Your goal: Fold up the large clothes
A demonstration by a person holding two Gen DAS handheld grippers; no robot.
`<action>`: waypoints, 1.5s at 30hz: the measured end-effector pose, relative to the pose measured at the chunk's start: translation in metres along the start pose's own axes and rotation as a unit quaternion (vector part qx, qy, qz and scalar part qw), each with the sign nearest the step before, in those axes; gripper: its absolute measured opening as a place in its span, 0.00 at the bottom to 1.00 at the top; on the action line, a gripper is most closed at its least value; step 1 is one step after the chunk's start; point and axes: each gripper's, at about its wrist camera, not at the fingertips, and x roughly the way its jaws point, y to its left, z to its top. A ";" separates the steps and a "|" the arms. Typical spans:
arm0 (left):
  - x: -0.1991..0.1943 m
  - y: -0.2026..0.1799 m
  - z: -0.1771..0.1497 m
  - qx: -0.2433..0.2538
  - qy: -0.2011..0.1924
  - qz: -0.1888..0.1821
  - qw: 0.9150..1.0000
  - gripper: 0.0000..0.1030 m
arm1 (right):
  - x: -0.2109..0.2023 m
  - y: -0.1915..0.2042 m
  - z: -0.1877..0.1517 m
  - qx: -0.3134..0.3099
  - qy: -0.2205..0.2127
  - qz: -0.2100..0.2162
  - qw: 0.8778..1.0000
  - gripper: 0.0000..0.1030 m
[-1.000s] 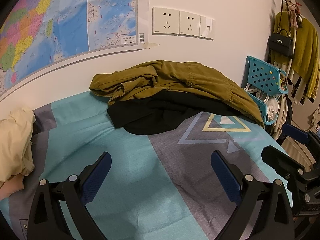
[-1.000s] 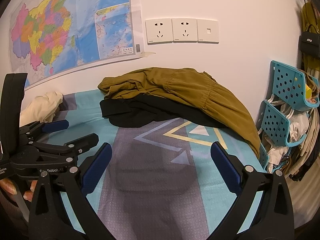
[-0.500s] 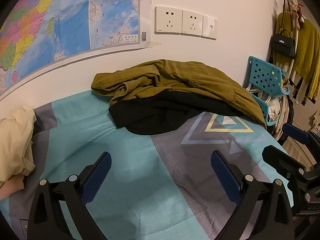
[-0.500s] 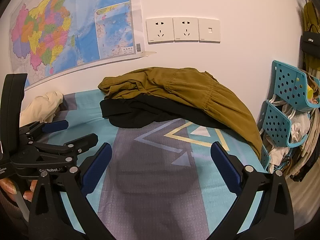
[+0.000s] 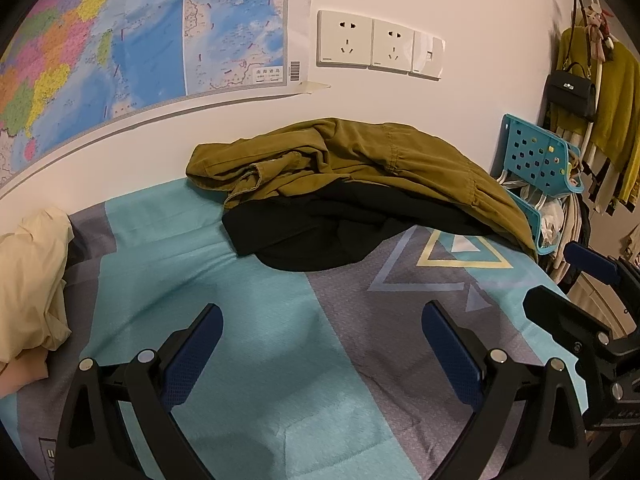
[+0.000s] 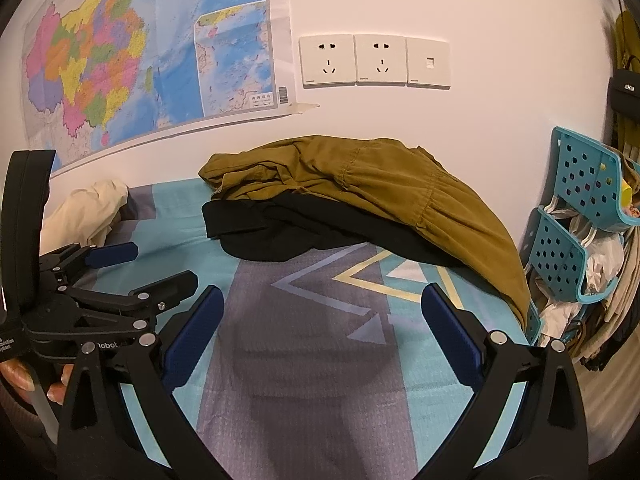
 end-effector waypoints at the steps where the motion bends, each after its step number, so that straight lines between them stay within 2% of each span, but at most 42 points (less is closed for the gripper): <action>1: 0.000 0.000 0.000 0.000 -0.001 0.000 1.000 0.93 | 0.001 0.000 0.001 0.000 0.000 0.000 1.000 0.95; 14: 0.005 0.002 0.007 -0.001 -0.001 0.003 1.000 0.93 | 0.012 0.000 0.010 -0.015 0.004 0.006 1.000 0.95; 18: 0.013 0.008 0.011 -0.002 0.003 0.017 1.000 0.93 | 0.023 0.000 0.021 -0.034 0.008 0.002 0.999 0.95; 23: 0.033 0.026 0.022 -0.016 0.011 0.034 0.999 0.93 | 0.052 0.002 0.046 -0.067 0.016 0.011 0.998 0.94; 31: 0.063 0.059 0.037 -0.037 0.015 0.072 0.997 0.94 | 0.131 0.021 0.095 -0.158 0.034 -0.013 0.987 0.93; 33: 0.067 0.067 0.039 -0.045 0.016 0.076 0.996 0.93 | 0.152 0.019 0.105 -0.160 0.050 -0.014 0.986 0.83; 35: 0.072 0.074 0.039 -0.050 0.019 0.081 0.995 0.94 | 0.176 0.016 0.112 -0.166 0.063 -0.030 0.984 0.79; 37: 0.076 0.079 0.039 -0.052 0.023 0.082 0.995 0.94 | 0.201 0.011 0.117 -0.166 0.080 -0.045 0.982 0.70; 40: 0.082 0.082 0.039 -0.051 0.030 0.085 0.995 0.94 | 0.218 0.006 0.121 -0.168 0.095 -0.044 0.980 0.45; 42: 0.086 0.085 0.039 -0.051 0.032 0.086 0.994 0.94 | 0.213 0.002 0.123 -0.170 0.090 -0.036 0.981 0.17; 43: 0.086 0.086 0.039 -0.050 0.031 0.087 0.994 0.94 | 0.205 -0.001 0.126 -0.172 0.081 -0.037 0.981 0.11; 45: 0.087 0.088 0.038 -0.051 0.031 0.088 0.994 0.94 | 0.178 -0.017 0.137 -0.145 0.062 -0.012 0.987 0.07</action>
